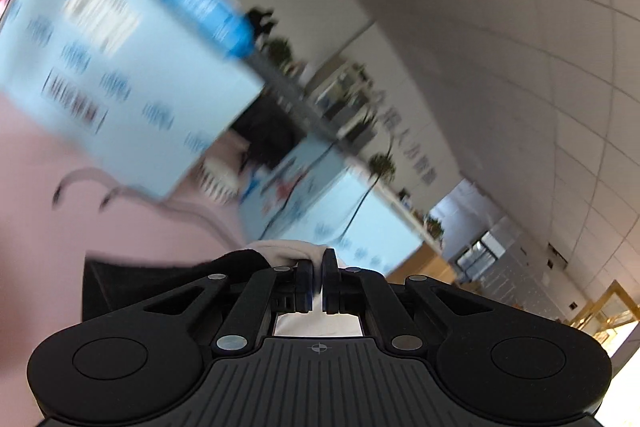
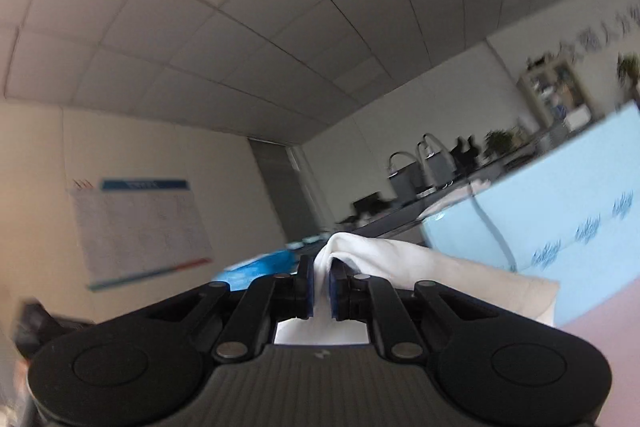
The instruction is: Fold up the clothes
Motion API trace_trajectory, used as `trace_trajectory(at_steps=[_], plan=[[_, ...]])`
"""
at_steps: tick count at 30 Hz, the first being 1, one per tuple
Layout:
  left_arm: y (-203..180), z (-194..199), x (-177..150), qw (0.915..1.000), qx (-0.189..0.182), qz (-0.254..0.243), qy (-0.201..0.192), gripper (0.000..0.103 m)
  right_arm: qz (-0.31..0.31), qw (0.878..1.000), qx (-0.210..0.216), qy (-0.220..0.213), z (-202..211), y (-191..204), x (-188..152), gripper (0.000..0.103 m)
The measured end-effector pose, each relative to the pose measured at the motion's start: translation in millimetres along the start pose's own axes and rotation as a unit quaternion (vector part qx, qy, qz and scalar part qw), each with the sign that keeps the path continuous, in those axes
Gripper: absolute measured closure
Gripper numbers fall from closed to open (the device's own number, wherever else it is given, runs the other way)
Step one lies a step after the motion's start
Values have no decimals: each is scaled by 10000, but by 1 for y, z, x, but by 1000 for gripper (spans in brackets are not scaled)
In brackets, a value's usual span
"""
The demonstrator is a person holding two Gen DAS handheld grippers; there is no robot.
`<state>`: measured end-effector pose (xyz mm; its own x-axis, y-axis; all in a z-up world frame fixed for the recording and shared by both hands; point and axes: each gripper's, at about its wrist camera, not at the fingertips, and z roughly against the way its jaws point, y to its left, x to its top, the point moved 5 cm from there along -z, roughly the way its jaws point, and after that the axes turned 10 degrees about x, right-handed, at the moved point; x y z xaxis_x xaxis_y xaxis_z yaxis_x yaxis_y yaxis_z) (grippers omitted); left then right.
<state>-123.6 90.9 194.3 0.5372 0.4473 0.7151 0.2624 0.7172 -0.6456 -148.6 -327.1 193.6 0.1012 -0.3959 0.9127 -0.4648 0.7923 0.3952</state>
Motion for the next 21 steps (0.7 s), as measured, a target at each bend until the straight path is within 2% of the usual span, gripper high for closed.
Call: trace_trajectory(at_steps=[2, 4, 5, 6, 7, 8, 10, 11, 12, 14, 16, 17, 19, 21], plan=[[-1, -34, 17, 9989, 440, -152, -25, 100, -169, 9978, -458, 445, -43, -28, -12, 94], [18, -97, 22, 9923, 1132, -298, 395, 99, -202, 9917, -822, 971, -76, -55, -32, 89], [29, -114, 19, 9888, 1341, -263, 592, 90, -240, 9837, -1145, 1367, -97, -76, -50, 81], [58, -156, 13, 9746, 1869, -146, 1227, 67, -283, 9726, -1479, 1769, -117, -97, -68, 72], [83, -179, 6, 9592, 2247, 134, 1710, 53, -445, 9583, -1716, 2243, -132, -119, -89, 71], [99, -187, 2, 9493, 2466, 335, 1923, 34, -716, 9520, -1831, 2348, -132, -131, -98, 70], [144, -192, -3, 9310, 3002, 851, 1895, 34, -1173, 9542, -1775, 2103, -115, -142, -99, 46], [149, -181, -2, 9336, 2934, 910, 1844, 31, -1397, 9548, -1737, 1967, -107, -147, -98, 21], [154, -170, -1, 9361, 2866, 968, 1794, 27, -1431, 9571, -1705, 1856, -93, -147, -96, 10], [165, -149, 1, 9409, 2725, 1084, 1696, 24, -1301, 9630, -1575, 1756, -65, -140, -89, 10], [161, -121, -6, 9475, 2398, 1089, 1810, 21, -1257, 9652, -1385, 1830, -41, -130, -85, 10], [158, -107, -13, 9485, 2361, 938, 1893, 19, -1275, 9652, -1315, 1868, -32, -126, -84, 10], [151, -79, -27, 9495, 2287, 638, 2054, 18, -1636, 9571, -1026, 2161, 7, -110, -86, 9], [146, -61, -47, 9464, 2307, 273, 2246, 18, -1954, 9486, -816, 2352, 33, -98, -92, 8]])
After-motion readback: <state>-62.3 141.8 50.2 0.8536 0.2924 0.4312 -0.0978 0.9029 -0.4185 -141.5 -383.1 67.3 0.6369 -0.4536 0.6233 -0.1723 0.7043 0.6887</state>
